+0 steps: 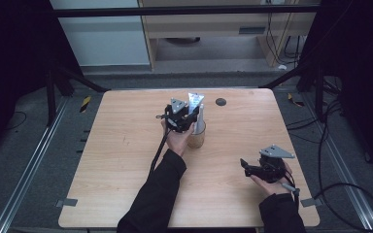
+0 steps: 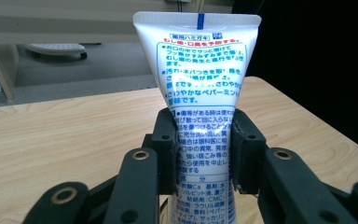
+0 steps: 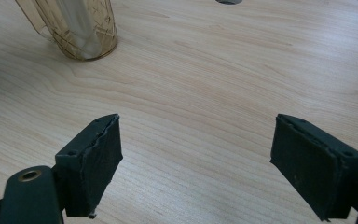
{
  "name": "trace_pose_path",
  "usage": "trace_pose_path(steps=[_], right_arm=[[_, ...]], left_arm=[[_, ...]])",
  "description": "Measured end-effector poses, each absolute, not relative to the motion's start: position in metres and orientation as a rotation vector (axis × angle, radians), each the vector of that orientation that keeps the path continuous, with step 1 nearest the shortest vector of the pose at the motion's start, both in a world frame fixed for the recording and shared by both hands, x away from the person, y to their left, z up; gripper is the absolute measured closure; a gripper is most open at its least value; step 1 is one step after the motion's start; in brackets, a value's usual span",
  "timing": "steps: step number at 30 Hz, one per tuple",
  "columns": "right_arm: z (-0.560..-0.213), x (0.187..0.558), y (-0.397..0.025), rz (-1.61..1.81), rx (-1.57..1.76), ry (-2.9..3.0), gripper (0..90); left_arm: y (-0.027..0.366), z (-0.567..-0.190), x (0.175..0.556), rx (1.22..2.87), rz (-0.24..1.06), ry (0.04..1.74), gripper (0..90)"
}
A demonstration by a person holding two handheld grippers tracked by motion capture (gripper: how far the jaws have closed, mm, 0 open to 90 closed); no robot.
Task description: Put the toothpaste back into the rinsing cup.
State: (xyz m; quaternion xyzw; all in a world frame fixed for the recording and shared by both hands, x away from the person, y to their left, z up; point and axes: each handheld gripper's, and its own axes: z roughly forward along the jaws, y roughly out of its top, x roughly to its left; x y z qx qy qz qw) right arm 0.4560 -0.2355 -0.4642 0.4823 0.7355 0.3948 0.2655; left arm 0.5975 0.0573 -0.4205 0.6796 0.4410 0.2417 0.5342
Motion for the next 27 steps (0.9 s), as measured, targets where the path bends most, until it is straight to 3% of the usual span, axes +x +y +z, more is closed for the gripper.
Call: trace_pose_path(steps=[27], right_arm=[[-0.464, 0.456, -0.234, 1.063, 1.299, 1.989, 16.2]], left_arm=[[0.066, -0.442, 0.574, 1.814, 0.608, 0.995, 62.2]])
